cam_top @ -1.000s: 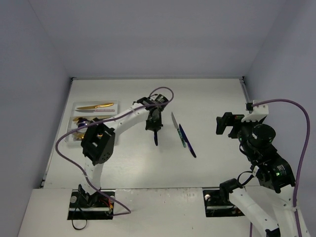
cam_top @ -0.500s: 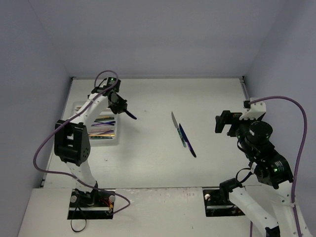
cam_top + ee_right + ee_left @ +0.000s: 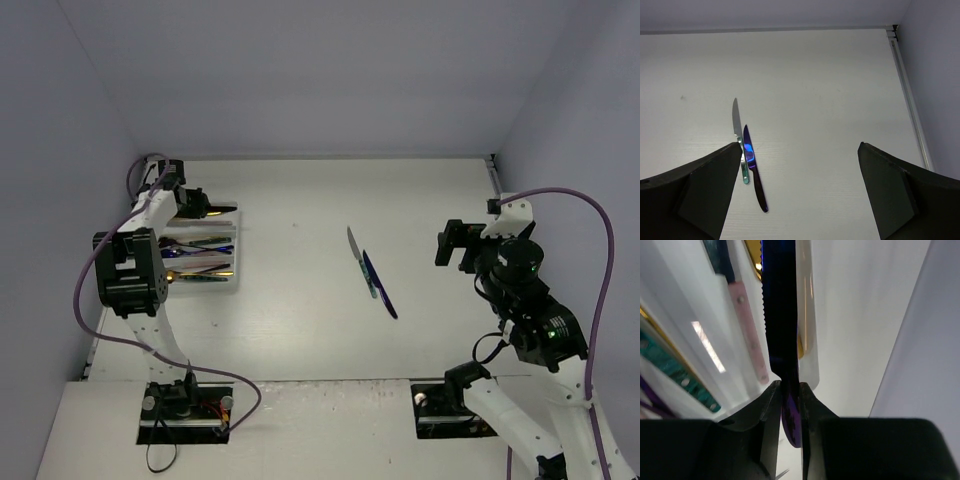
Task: Sort the eating utensils into containers
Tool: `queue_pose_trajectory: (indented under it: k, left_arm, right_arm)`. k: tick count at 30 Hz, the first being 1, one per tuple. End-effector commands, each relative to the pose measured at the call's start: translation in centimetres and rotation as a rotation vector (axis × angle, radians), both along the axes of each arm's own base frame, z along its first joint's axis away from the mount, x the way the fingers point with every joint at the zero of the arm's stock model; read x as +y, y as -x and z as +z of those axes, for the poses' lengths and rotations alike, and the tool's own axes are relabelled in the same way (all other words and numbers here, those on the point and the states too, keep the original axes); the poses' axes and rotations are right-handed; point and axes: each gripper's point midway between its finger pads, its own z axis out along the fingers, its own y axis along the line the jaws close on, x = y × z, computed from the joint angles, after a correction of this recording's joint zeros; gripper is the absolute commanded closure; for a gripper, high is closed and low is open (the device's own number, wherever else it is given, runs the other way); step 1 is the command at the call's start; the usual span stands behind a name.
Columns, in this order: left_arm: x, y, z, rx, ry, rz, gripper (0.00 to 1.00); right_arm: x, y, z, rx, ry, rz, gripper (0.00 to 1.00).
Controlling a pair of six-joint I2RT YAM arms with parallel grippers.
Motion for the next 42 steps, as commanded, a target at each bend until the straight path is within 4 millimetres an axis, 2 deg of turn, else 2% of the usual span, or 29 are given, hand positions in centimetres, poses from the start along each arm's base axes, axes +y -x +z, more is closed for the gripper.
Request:
queue_pose_trajectory:
  k: [1,4,7,10,14,16,17,20,22,23,24,25,26,28,31,34,37,41,42]
  left_arm:
    - [1.7,-2.8,2.4,-0.095,0.055,0.1,1.0]
    - [2.6,-2.9,2.7,-0.109,0.028,0.13,0.99]
    - [3.4,-2.9,3.6,-0.128,-0.018,0.136,0.8]
    - [3.3,-2.8,4.9,-0.147,-0.054,0.105,0.64]
    - [3.4,-1.9,6.8,-0.167,-0.125,0.072,0.47]
    - [2.5,-1.3,7.2,-0.169,-0.143,0.035,0.38]
    - [2.2,-1.0,8.0,-0.182,-0.174,0.006,0.37]
    - [-0.5,-0.2,9.6,-0.19,-0.289,-0.136,0.35]
    - [-5.8,0.2,11.3,-0.217,-0.404,-0.353,0.35]
    - [-7.9,0.5,11.7,-0.223,-0.45,-0.435,0.34]
    - [-8.0,0.4,12.0,-0.221,-0.467,-0.442,0.35]
    - [-11.8,1.3,11.8,-0.22,-0.531,-0.579,0.35]
    - [-14.5,2.2,11.2,-0.205,-0.583,-0.676,0.35]
    - [-18.2,3.4,10.1,-0.192,-0.636,-0.804,0.35]
    - [-25.9,6.7,7.5,-0.179,-0.668,-1.004,0.34]
    - [-30.2,8.7,4.6,-0.139,-0.696,-1.118,0.35]
    - [-34.2,10.5,2.6,-0.128,-0.685,-1.198,0.35]
    - [-37.3,11.7,1.1,-0.107,-0.679,-1.236,0.35]
    - [-37.8,11.9,1.4,-0.117,-0.676,-1.242,0.35]
  right_arm:
    - [-0.8,-1.1,0.7,-0.026,0.023,-0.053,0.0]
    - [-0.8,-1.2,0.7,-0.024,0.027,-0.057,0.0]
    - [-0.8,-1.3,0.5,-0.018,0.035,-0.056,0.0]
    - [-0.8,-1.5,0.4,-0.013,0.042,-0.055,0.0]
    - [-0.5,-1.7,0.1,0.0,0.041,-0.04,0.0]
    - [-0.2,-1.7,-0.1,0.005,0.035,-0.028,0.0]
    - [-0.1,-1.7,-0.1,0.005,0.033,-0.024,0.0]
    - [0.2,-1.8,-0.2,0.011,0.025,-0.011,0.0]
    - [0.4,-1.9,-0.4,0.018,0.021,-0.002,0.0]
    - [0.5,-1.9,-0.4,0.018,0.017,0.0,0.0]
    - [0.6,-1.9,-0.4,0.018,0.013,0.002,0.0]
    - [0.7,-1.9,-0.5,0.022,0.009,0.004,0.0]
    - [0.7,-1.9,-0.5,0.023,0.005,0.005,0.0]
    - [0.9,-1.9,-0.7,0.029,-0.003,0.01,0.0]
    - [1.2,-1.9,-1.2,0.04,-0.017,0.018,0.0]
    - [1.3,-1.8,-1.7,0.048,-0.027,0.023,0.0]
    - [1.5,-1.5,-2.1,0.054,-0.032,0.032,0.0]
    - [1.2,-1.1,-1.6,0.031,-0.031,0.027,0.0]
    - [1.1,-1.0,-1.5,0.028,-0.033,0.027,0.0]
